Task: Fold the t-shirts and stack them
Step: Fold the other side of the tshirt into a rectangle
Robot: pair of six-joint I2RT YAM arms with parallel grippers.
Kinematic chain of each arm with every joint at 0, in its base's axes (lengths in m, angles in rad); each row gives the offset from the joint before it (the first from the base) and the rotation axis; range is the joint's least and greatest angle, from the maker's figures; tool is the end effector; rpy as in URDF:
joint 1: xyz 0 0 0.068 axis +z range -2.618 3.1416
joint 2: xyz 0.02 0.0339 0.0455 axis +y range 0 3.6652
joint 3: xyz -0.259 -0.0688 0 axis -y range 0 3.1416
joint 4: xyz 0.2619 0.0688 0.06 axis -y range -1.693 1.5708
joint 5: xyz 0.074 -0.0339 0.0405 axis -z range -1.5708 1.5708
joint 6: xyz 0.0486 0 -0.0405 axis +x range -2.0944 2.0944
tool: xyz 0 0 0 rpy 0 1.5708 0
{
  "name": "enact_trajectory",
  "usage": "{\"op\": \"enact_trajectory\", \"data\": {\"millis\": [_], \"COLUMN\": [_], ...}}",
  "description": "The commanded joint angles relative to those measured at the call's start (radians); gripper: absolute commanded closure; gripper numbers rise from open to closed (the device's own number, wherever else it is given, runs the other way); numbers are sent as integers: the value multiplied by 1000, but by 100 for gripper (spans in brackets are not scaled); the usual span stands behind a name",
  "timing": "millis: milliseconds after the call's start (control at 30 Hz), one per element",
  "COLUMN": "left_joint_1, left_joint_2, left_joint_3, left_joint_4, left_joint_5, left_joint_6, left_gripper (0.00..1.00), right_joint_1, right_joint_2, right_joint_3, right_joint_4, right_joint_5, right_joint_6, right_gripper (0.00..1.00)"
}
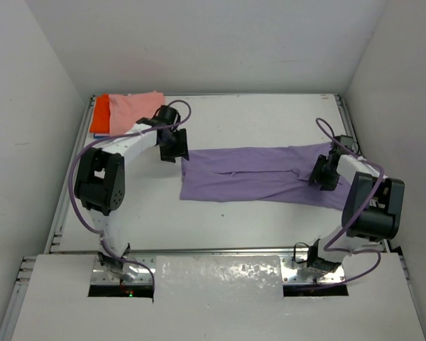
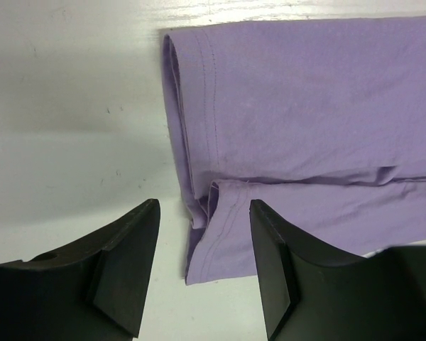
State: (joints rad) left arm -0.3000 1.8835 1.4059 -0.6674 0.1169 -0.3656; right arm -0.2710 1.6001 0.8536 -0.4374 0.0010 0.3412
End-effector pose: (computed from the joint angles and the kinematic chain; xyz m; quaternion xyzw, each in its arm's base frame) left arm 0.3903 -0.1267 0.1815 -0.0197 0.9756 -0.1229 0.1807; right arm 0.2956 -0.0822 0.1250 0.2958 0.9357 0.0063 0.1921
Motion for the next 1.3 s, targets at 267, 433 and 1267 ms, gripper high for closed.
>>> {"op": "enact_trajectory", "data": {"millis": [267,433,1267], "left_joint_1": [9,9,9], "left_joint_2": [-69,-63,-58], "left_joint_3": [-4,-7,-2], "left_joint_4": [-1,-1,6], "left_joint_5": [-6,-8,6], "left_joint_6": [27,27,17], "left_gripper": [49,49,50], "right_joint_1": [10,10,70], "right_joint_2": [61,75,215], "right_joint_3": [41,48,325], "right_joint_4": [117,126,22], "right_joint_5": [-64,-50,-33], "right_joint_6": [82,94,9], "right_gripper": [55,55,55]}}
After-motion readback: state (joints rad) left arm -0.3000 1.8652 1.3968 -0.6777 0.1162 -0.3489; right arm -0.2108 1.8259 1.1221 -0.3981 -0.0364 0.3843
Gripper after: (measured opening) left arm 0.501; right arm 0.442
